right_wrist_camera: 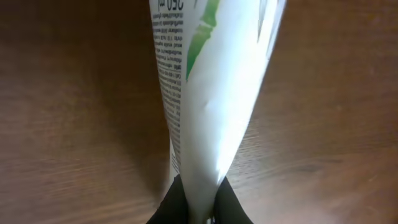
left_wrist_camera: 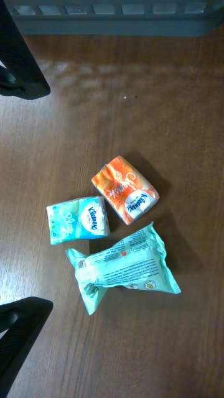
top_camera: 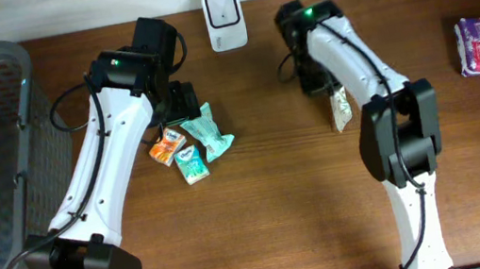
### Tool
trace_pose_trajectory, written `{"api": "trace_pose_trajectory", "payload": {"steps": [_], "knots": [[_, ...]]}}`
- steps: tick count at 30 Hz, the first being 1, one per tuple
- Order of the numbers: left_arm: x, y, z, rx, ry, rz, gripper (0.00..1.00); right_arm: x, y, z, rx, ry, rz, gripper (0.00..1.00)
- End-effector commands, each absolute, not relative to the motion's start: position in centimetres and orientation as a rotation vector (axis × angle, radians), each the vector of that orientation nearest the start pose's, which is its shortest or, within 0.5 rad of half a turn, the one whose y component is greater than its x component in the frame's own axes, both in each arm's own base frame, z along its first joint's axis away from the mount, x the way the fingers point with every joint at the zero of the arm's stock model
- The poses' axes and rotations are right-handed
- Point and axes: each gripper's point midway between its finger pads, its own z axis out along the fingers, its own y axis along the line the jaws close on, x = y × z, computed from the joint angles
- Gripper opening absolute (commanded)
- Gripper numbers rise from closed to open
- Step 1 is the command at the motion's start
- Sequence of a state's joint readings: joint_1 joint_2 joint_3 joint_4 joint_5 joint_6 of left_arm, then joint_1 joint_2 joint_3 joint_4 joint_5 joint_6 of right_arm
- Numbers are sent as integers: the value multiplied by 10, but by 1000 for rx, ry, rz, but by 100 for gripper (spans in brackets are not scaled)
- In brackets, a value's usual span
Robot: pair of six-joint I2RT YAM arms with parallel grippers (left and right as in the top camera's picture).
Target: Scan the item barcode
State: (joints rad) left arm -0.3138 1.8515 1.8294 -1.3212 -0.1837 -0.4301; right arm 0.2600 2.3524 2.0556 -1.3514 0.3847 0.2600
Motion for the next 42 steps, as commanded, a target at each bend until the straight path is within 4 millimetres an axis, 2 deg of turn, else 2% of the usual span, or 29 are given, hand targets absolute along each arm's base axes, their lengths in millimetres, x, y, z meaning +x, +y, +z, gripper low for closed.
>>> {"api": "trace_pose_trajectory", "payload": {"steps": [1,2,5,6,7,8,9,12,13,14,15,16,17,18,21,24,25,28,30,31,32,33,34,37,39,42], "knots": [[384,-93,196,-178,2829,107,99,435,46,61,-35,3008,-716,5],[384,-93,196,-178,2829,107,99,432,62,58,-66,3029,-656,6],[384,-93,196,-178,2829,107,99,418,105,50,-143,3108,-440,20],[384,-93,196,-178,2829,107,99,413,126,48,-217,3138,-310,27],[384,-93,196,-178,2829,107,99,411,140,50,-280,3147,-231,41],[384,-93,196,-178,2829,107,99,411,148,57,-307,3140,-213,59],[384,-93,196,-178,2829,107,99,413,149,67,-326,3129,-208,75],[384,-93,196,-178,2829,107,99,435,131,99,-252,3052,-248,92],[384,-93,196,-178,2829,107,99,441,119,102,-205,3046,-247,97],[384,-93,196,-178,2829,107,99,445,106,102,-162,3051,-247,97],[385,-93,196,-178,2829,107,99,447,93,99,-110,3066,-231,97],[384,-93,196,-178,2829,107,99,447,82,96,-70,3090,-176,85],[384,-93,196,-178,2829,107,99,446,81,91,-110,3114,-72,74],[384,-93,196,-178,2829,107,99,446,81,86,-124,3126,3,70],[384,-93,196,-178,2829,107,99,450,85,66,-102,3118,94,69],[384,-93,196,-178,2829,107,99,450,95,44,-134,3105,97,76],[384,-93,196,-178,2829,107,99,450,97,39,-143,3104,97,76],[384,-93,196,-178,2829,107,99,447,100,18,-154,3098,98,64],[384,-93,196,-178,2829,107,99,443,101,8,-157,3107,103,32],[384,-93,196,-178,2829,107,99,443,103,7,-163,3104,105,9],[384,-93,196,-178,2829,107,99,444,107,8,-171,3098,118,4],[384,-93,196,-178,2829,107,99,450,111,16,-178,3075,135,4],[384,-93,196,-178,2829,107,99,467,120,36,-191,3012,151,4],[384,-93,196,-178,2829,107,99,525,148,116,-220,2742,207,4],[384,-93,196,-178,2829,107,99,550,166,152,-242,2588,240,4],[384,-93,196,-178,2829,107,99,577,195,176,-216,2427,330,4]]}}
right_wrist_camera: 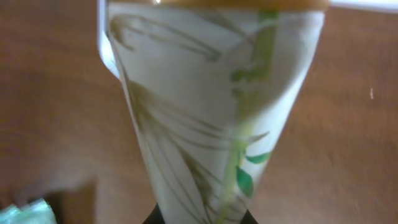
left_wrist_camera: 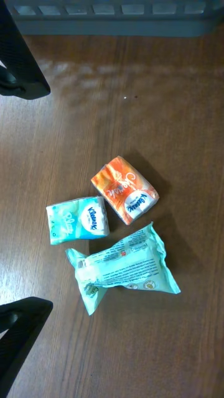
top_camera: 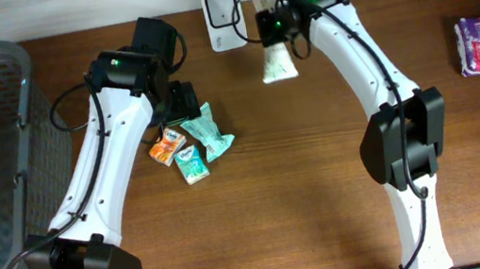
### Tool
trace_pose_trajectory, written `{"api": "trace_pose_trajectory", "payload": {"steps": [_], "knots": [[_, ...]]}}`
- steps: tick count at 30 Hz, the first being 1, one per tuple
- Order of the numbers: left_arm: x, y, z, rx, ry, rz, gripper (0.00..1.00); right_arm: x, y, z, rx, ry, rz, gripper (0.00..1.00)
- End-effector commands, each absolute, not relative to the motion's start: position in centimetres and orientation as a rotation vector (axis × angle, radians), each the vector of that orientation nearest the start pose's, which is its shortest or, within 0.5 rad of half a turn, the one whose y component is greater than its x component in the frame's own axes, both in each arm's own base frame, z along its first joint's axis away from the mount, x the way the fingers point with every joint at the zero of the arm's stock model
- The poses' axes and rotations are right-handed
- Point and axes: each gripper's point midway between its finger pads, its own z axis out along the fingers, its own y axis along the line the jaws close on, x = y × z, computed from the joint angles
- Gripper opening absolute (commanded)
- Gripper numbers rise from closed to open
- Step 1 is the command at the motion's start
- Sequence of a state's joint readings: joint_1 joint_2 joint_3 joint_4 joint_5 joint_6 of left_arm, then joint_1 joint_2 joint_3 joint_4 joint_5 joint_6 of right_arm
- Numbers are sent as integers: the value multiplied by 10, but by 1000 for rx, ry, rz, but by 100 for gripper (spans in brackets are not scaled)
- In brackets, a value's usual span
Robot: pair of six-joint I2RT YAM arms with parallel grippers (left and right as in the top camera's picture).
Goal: Scan the item barcode
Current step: 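Hold the tube's barcode up to the scanner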
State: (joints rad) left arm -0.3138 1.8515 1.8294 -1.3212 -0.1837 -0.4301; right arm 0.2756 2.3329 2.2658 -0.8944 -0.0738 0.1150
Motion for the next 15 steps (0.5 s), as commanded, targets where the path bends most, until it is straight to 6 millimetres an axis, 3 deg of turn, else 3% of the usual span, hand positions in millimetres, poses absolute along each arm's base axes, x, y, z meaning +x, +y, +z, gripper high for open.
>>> {"api": "trace_pose_trajectory", "payload": {"steps": [1,4,6,9,13,15], "knots": [[384,-93,196,-178,2829,107,99,581,202,182,-229,2395,357,4],[384,-93,196,-178,2829,107,99,605,234,200,-222,2233,434,4],[384,-93,196,-178,2829,107,99,616,244,200,-230,2179,445,4],[384,-93,196,-178,2829,107,99,637,254,168,-162,2151,488,5],[384,-93,196,-178,2829,107,99,636,253,121,-126,2242,492,5],[384,-93,196,-178,2829,107,99,633,251,115,-125,2270,485,4]]}}
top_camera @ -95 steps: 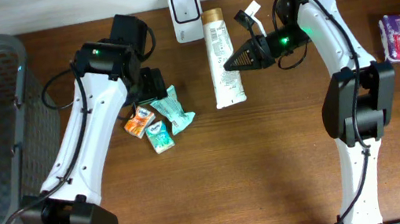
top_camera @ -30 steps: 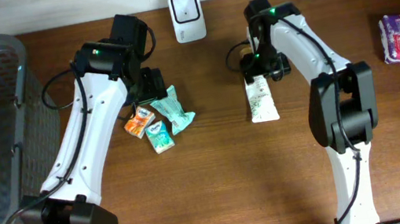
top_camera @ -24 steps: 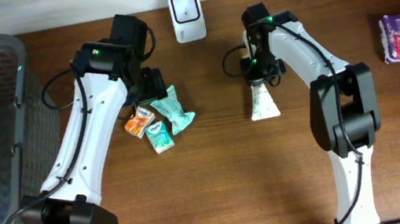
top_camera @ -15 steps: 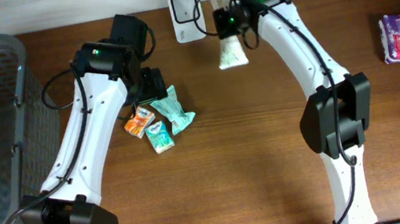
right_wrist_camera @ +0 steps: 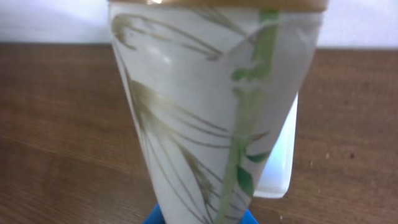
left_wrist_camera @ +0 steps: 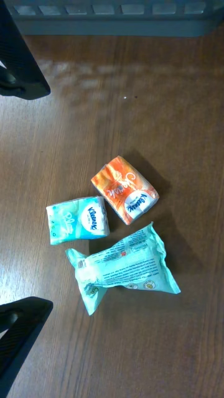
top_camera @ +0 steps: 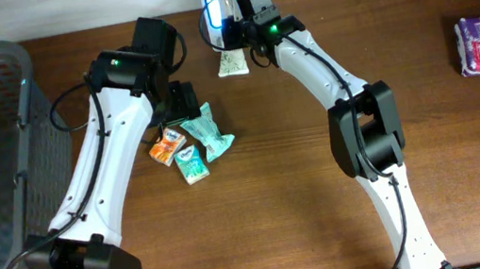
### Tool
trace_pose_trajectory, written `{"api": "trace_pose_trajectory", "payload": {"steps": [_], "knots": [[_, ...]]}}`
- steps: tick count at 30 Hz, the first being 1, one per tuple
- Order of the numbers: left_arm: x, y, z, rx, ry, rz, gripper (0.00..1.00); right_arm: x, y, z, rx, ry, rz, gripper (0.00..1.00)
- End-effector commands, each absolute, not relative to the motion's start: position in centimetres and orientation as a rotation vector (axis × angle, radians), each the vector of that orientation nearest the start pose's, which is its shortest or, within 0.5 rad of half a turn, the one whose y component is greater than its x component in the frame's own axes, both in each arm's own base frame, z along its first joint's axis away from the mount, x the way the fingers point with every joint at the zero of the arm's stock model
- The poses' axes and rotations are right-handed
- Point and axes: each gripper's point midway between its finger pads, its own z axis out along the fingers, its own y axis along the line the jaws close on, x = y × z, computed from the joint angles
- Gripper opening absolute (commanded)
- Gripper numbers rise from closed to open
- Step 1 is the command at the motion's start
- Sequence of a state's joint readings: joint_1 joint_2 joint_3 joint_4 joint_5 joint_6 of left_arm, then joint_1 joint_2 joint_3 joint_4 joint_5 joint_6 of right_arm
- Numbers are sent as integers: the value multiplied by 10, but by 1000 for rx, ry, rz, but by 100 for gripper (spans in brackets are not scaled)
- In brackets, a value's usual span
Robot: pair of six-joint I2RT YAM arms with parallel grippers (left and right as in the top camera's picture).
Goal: Scan the item barcode
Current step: 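Hold the tube's barcode up to the scanner, then carry the tube right and lay it beside the diaper pack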
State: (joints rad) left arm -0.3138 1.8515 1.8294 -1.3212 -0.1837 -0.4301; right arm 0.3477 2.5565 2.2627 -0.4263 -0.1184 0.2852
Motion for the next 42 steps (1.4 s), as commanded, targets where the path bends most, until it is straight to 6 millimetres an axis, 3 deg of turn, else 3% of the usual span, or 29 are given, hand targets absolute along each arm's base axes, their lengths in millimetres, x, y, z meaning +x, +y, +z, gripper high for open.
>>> {"api": "trace_pose_trajectory", "payload": {"steps": [1,4,6,7,10,12,13,15,18,21,22,25,27,31,35,37,39,41,42], "knots": [[384,-93,196,-178,2829,107,99,632,251,114,-125,2274,484,4],[385,-93,196,-179,2829,107,99,625,248,106,-123,2324,472,4],[384,-93,196,-179,2829,107,99,626,244,111,-115,2320,471,4],[384,-93,196,-178,2829,107,99,626,235,122,-100,2315,465,4],[384,-93,196,-178,2829,107,99,631,179,181,112,2275,481,4],[384,-93,196,-178,2829,107,99,627,106,220,309,2250,458,4],[385,-93,196,-178,2829,107,99,613,48,228,424,2282,399,4],[384,-93,196,-178,2829,107,99,592,-14,215,574,2352,332,4],[384,-93,196,-178,2829,107,99,523,-144,169,945,2504,140,4],[384,-93,196,-178,2829,107,99,473,-213,140,858,2674,3,4],[384,-93,196,-178,2829,107,99,450,-237,129,972,2690,-58,4],[384,-93,196,-178,2829,107,99,395,-288,107,1645,2453,-54,4],[384,-93,196,-178,2829,107,99,361,-310,98,2023,2232,-18,4],[384,-93,196,-178,2829,107,99,337,-333,91,2147,2132,0,4],[384,-93,196,-178,2829,107,99,358,-338,82,2085,2117,5,5],[384,-93,196,-178,2829,107,99,384,-331,69,2014,2140,12,9],[384,-93,196,-178,2829,107,99,393,-322,59,1992,2177,1,10],[384,-93,196,-178,2829,107,99,400,-316,56,1952,2212,-1,56],[384,-93,196,-178,2829,107,99,402,-314,57,1868,2280,-9,64]]}}
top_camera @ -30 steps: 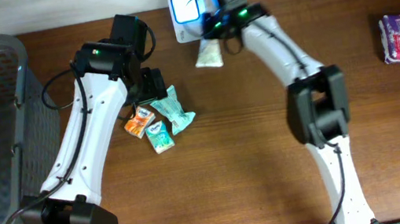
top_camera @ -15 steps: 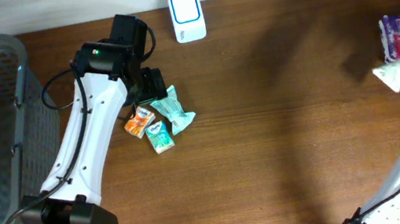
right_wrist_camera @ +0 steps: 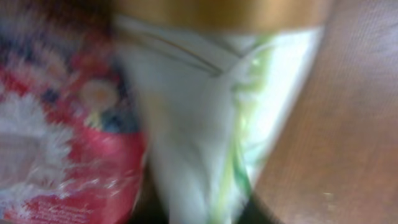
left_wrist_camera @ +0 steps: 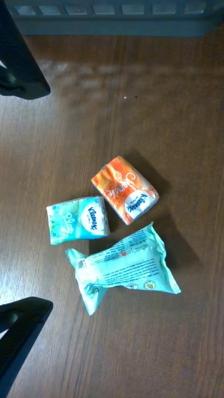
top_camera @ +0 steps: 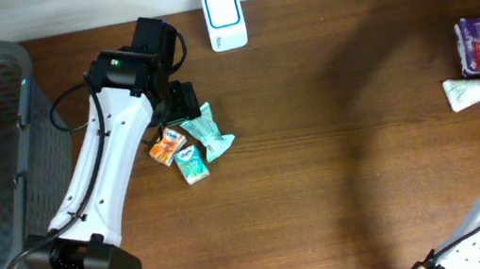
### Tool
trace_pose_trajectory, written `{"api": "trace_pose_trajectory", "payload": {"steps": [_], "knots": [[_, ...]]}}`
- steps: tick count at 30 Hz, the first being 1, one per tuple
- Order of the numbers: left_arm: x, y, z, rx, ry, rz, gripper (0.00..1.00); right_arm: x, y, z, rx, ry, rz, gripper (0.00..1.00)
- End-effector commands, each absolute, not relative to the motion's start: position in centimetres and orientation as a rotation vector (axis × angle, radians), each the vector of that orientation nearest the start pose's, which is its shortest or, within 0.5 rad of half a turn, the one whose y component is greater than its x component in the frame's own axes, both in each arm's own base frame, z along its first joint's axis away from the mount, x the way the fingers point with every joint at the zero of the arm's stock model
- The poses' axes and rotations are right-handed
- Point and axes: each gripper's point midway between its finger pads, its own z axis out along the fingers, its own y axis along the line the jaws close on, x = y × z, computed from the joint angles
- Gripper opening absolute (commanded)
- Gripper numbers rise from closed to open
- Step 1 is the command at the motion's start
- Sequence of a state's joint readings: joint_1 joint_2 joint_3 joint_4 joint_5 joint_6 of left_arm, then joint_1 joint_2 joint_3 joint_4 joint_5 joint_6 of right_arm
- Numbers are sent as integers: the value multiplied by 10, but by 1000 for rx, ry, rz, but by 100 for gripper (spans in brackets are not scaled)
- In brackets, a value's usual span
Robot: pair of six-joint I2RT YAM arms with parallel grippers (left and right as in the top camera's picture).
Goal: Scan the item barcode
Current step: 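Carry the tube right and lay it beside the diaper pack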
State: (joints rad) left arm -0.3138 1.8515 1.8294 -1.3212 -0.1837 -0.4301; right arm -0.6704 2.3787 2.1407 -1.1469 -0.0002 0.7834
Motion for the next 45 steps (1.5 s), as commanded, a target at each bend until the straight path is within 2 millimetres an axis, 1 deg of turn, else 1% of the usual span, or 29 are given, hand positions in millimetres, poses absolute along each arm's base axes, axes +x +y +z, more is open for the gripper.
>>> {"api": "trace_pose_trajectory", "payload": {"steps": [1,4,7,9,10,12,13,14,16,17,18,20,22,23,26,28,30,31,32,33,34,35,36,37,38,40,42,43,45], "knots": [[384,-93,196,-178,2829,107,99,403,-313,58,1805,2330,-5,65],[384,-93,196,-178,2829,107,99,409,-301,74,1630,2426,97,70],[384,-93,196,-178,2829,107,99,430,-271,128,1475,2374,354,74],[384,-96,196,-169,2830,106,99,437,-244,158,1320,2406,427,75],[384,-96,196,-169,2829,105,99,441,-208,169,1161,2500,465,75],[384,-96,196,-167,2829,105,99,451,-108,170,700,2721,654,76],[384,-96,196,-167,2830,105,99,456,-67,167,489,2784,663,89],[384,-96,196,-167,2830,105,99,461,-34,165,332,2816,671,98],[384,-97,196,-166,2829,105,99,466,40,156,27,2855,692,99],[384,-97,196,-166,2829,105,99,469,85,146,-133,2861,707,99],[384,-97,196,-166,2829,105,99,470,119,136,-239,2860,718,99],[384,-96,196,-166,2830,105,99,465,177,112,-407,2866,760,99],[384,-97,196,-164,2830,105,99,438,247,77,-583,2902,919,99],[383,-97,196,-163,2830,105,99,427,271,62,-637,2912,997,99],[383,-97,196,-163,2830,105,99,397,317,33,-739,2932,1183,100],[383,-97,196,-163,2830,105,99,394,331,31,-788,2900,1185,100],[384,-97,196,-163,2830,105,99,400,337,32,-757,2883,1185,70],[384,-97,196,-164,2830,105,99,400,337,32,-757,2881,1185,38],[383,-97,196,-163,2830,105,99,400,337,32,-740,2890,1187,23],[383,-97,196,-163,2830,105,99,398,340,32,-731,2900,1188,31],[383,-97,196,-163,2830,105,99,395,343,31,-745,2902,1178,55],[384,-97,196,-164,2830,105,99,396,340,22,-761,2929,1056,66],[384,-97,196,-164,2830,105,99,395,340,15,-755,2961,946,70],[383,-97,196,-163,2830,105,99,393,342,14,-762,2960,943,67],[384,-97,196,-164,2830,105,99,393,341,7,-760,2960,943,49],[383,-97,196,-163,2830,105,99,390,336,-2,-747,2981,940,4],[384,-97,196,-164,2830,105,99,412,285,35,-581,3069,853,4],[383,-97,196,-163,2830,105,99,425,235,49,-489,3141,577,4],[383,-97,196,-163,2830,105,99,430,164,67,-262,3243,223,4]]}}
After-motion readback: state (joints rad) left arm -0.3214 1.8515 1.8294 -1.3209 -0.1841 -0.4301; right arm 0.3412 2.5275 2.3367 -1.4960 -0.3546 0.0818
